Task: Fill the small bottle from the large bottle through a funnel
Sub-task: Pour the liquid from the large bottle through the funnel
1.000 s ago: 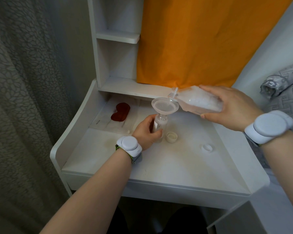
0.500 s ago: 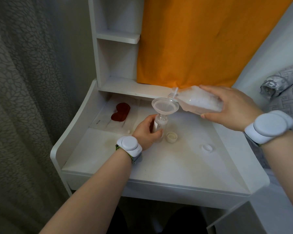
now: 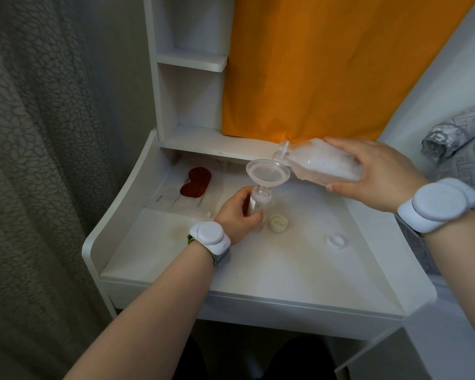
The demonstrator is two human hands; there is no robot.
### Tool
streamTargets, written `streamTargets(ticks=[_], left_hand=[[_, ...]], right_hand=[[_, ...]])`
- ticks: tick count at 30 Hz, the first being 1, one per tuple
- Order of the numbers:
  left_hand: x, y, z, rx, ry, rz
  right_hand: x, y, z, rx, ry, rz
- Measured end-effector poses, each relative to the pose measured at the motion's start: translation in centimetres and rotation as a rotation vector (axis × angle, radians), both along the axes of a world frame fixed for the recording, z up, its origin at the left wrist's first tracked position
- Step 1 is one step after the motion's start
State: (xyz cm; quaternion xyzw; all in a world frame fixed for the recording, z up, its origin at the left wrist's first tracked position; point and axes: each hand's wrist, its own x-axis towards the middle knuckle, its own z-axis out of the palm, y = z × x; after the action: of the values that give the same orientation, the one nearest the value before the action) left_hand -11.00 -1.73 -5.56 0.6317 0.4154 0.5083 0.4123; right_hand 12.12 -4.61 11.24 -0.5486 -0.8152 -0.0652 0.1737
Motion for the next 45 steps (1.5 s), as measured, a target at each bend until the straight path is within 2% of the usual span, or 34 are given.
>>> streamTargets(ticks=[28, 45], left_hand=[[0.15, -0.23, 0.20, -0.009, -0.035, -0.004], [0.04, -0.16, 0.20, 0.004, 0.015, 0.009]], right_hand=[[-0.03, -0.09, 0.09, 0.001, -0.009, 0.005], [-0.02, 0.04, 0.19, 0.000, -0.012, 0.019]])
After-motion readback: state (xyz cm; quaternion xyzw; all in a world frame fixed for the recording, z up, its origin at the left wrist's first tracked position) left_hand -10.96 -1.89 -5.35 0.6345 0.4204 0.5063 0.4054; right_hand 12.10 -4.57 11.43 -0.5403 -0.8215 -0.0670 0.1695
